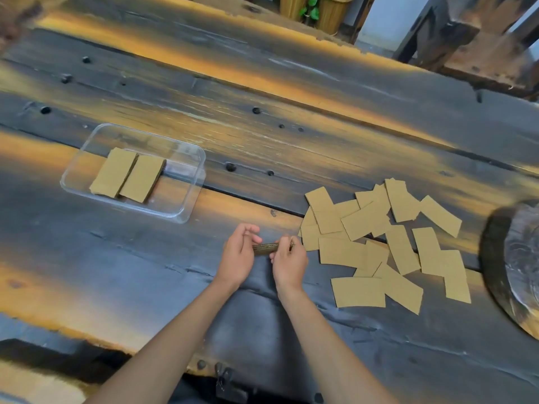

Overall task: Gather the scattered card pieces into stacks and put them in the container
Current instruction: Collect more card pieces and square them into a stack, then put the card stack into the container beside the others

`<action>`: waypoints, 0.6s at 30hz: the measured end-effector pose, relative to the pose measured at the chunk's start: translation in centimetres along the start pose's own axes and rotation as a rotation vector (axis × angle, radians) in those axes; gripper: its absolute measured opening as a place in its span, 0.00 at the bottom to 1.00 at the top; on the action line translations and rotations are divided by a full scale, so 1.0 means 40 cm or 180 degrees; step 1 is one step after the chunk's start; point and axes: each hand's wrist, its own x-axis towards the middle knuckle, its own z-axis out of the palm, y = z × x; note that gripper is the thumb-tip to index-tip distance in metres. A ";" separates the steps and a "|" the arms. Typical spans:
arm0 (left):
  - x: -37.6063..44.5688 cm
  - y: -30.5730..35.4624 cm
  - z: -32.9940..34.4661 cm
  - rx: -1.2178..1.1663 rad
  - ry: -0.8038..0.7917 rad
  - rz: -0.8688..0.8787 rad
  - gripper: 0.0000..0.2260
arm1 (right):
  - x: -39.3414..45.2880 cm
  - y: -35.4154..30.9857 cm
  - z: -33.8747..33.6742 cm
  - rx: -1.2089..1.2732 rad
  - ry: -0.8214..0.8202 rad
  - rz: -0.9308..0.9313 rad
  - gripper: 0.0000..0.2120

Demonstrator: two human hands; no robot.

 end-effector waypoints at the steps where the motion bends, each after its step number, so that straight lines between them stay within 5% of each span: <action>1: -0.011 0.007 -0.014 0.0105 -0.0148 0.0061 0.12 | -0.005 0.000 -0.004 -0.0098 -0.0001 -0.0051 0.15; 7: -0.070 0.071 -0.138 0.1355 -0.1037 0.0676 0.11 | -0.071 -0.080 -0.003 -0.0705 -0.0299 -0.0447 0.16; 11: -0.087 0.097 -0.213 0.1877 -0.0552 0.0802 0.11 | -0.100 -0.139 0.060 -0.0898 -0.0578 -0.0742 0.16; 18: -0.017 0.125 -0.398 0.1714 0.0198 0.0614 0.08 | -0.141 -0.263 0.215 -0.0430 -0.1166 -0.1009 0.12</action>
